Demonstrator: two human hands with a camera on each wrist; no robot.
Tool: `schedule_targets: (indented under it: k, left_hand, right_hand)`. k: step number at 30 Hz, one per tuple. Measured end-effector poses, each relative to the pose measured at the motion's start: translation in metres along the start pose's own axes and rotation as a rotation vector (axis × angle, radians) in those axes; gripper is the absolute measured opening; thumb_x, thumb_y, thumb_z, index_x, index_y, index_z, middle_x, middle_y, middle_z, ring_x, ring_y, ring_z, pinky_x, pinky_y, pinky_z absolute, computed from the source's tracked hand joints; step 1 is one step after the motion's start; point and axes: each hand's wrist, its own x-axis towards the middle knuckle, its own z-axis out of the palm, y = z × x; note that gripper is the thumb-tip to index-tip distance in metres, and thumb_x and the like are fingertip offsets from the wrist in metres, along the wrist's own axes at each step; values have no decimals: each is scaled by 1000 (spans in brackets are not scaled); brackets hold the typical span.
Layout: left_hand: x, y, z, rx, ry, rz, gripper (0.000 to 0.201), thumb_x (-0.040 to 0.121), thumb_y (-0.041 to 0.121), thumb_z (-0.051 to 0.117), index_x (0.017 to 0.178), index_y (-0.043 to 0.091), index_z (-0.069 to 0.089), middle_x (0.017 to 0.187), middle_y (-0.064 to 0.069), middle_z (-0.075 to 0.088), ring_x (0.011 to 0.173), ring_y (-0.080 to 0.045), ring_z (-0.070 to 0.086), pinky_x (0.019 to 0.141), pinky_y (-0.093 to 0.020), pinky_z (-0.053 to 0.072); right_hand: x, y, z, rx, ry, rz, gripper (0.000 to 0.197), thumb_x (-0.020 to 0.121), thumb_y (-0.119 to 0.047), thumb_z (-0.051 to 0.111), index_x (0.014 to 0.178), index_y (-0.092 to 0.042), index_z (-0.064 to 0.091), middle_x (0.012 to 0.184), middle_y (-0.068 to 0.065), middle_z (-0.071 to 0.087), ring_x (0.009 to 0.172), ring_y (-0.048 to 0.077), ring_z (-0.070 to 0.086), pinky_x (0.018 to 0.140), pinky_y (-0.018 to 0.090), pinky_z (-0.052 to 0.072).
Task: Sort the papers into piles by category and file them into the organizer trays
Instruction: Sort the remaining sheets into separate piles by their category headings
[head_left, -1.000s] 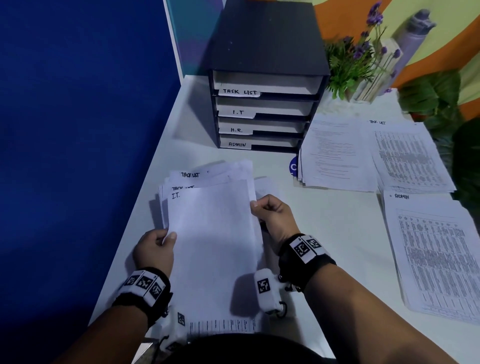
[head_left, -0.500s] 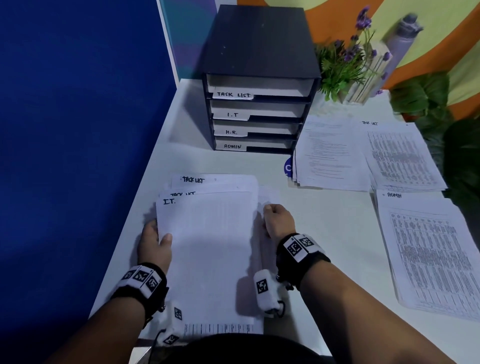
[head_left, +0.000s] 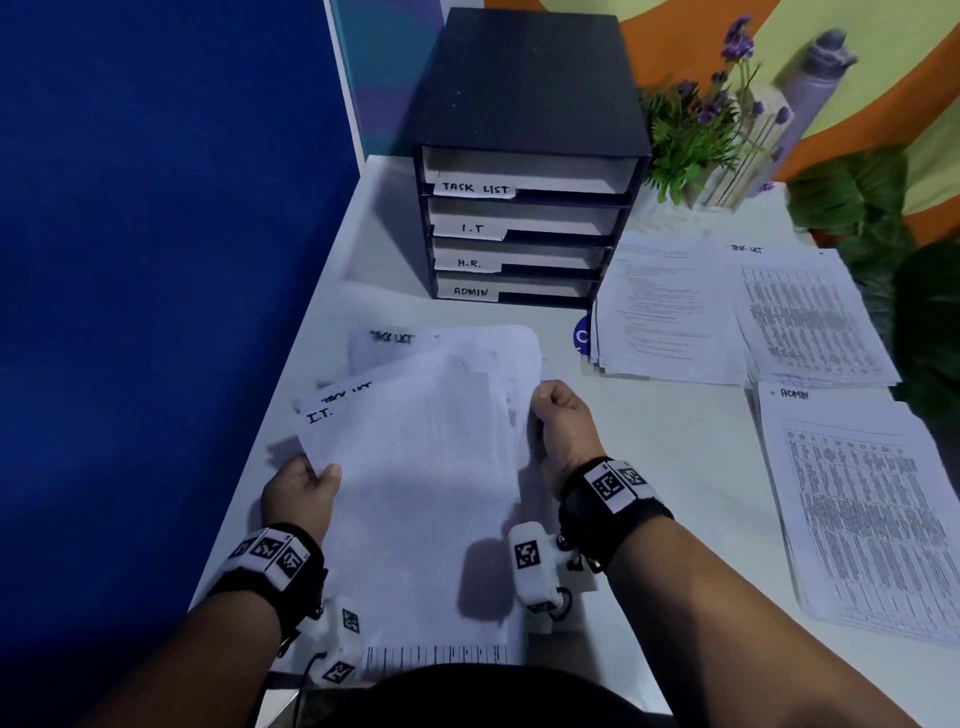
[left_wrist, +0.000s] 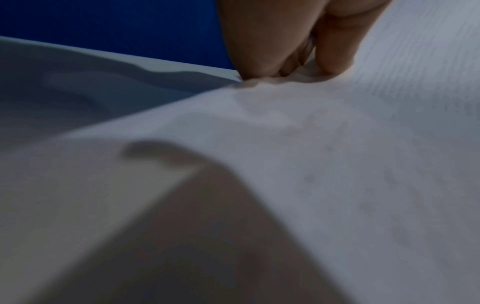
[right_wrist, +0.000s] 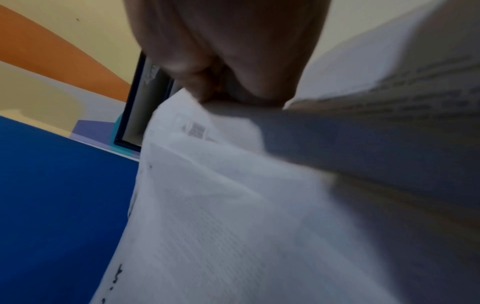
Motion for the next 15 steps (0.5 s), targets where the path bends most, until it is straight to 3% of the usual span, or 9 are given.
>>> schedule_targets:
  k: [3, 5, 7, 9, 12, 15]
  left_hand:
    - [-1, 8, 0, 51, 42, 1, 11, 92, 11, 55, 100, 6, 61, 89, -11, 65, 82, -28, 59, 75, -31, 41]
    - [-2, 12, 1, 61, 52, 2, 19, 92, 9, 55, 110, 6, 59, 96, -11, 64, 84, -25, 57, 76, -31, 41]
    - [-3, 14, 3, 40, 65, -11, 28, 92, 7, 56, 119, 8, 55, 106, -11, 64, 87, -24, 56, 77, -32, 42]
    - [-4, 15, 6, -4, 76, -35, 35, 92, 6, 55, 126, 10, 51, 114, -9, 62, 94, -27, 58, 79, -33, 43]
    - [-4, 18, 6, -30, 96, -49, 42, 91, 3, 55, 131, 14, 45, 125, -12, 60, 104, -32, 59, 80, -35, 44]
    - [-5, 27, 6, -27, 85, -43, 56, 90, -3, 53, 140, 15, 37, 138, -12, 51, 119, -34, 53, 90, -37, 43]
  right_hand:
    - [3, -2, -4, -123, 138, -69, 19, 84, -33, 49, 69, -22, 53, 59, -4, 52, 61, 18, 47, 61, 32, 42]
    - [5, 2, -8, -279, 59, -44, 34, 74, -49, 51, 82, -17, 56, 75, 3, 65, 71, 23, 61, 72, 36, 52]
    - [0, 6, -11, -577, -100, -41, 26, 75, -37, 58, 73, -11, 53, 72, 7, 64, 73, 27, 62, 68, 34, 54]
    - [-3, 7, -17, -764, -62, -142, 23, 79, -12, 58, 63, -14, 41, 62, 4, 50, 67, 24, 51, 57, 28, 41]
    - [-9, -19, -34, -667, 205, -418, 24, 83, -5, 56, 68, -16, 41, 65, 4, 50, 65, 23, 45, 56, 29, 31]
    - [-15, -63, -52, -488, 318, -738, 34, 88, -6, 57, 68, -26, 38, 70, -7, 43, 66, 16, 40, 57, 24, 29]
